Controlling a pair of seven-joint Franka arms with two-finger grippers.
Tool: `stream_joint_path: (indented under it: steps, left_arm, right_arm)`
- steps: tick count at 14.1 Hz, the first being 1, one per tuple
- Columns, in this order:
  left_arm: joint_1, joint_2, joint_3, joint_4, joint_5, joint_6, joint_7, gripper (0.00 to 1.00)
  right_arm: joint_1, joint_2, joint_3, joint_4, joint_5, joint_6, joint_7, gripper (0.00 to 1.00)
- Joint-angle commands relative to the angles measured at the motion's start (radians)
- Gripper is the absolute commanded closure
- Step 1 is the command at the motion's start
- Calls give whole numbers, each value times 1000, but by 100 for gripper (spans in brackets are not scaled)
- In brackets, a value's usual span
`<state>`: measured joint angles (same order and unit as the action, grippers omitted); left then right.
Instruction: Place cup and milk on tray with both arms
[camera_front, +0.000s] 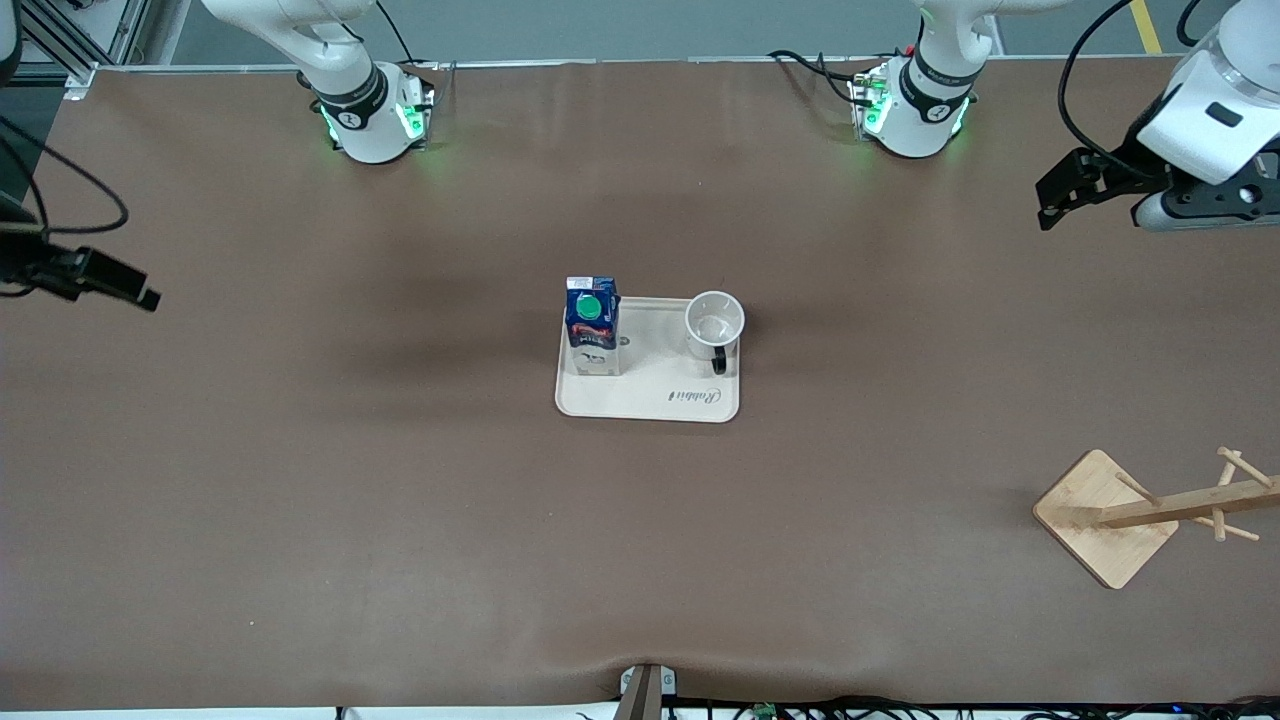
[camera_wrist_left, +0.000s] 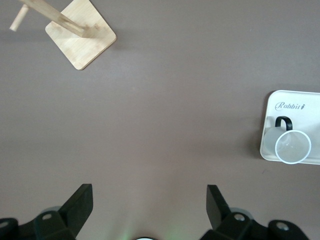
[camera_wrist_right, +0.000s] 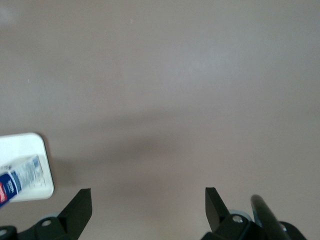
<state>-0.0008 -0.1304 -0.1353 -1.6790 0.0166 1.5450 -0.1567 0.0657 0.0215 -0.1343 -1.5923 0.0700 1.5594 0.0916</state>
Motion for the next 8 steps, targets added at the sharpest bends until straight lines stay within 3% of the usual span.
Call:
stream_joint_path:
  steps: [1, 5, 8]
  left_arm:
    - [15, -18, 3, 8, -10, -10, 16, 0]
    - [19, -6, 5, 47, -10, -17, 9, 0]
    - [21, 0, 5, 53, -10, -23, 9, 0]
  right_arm:
    - [-3, -58, 10, -92, -26, 27, 4, 0]
    - [-9, -20, 10, 82, -45, 13, 5, 0]
    - [-4, -20, 10, 103, -71, 14, 5, 0]
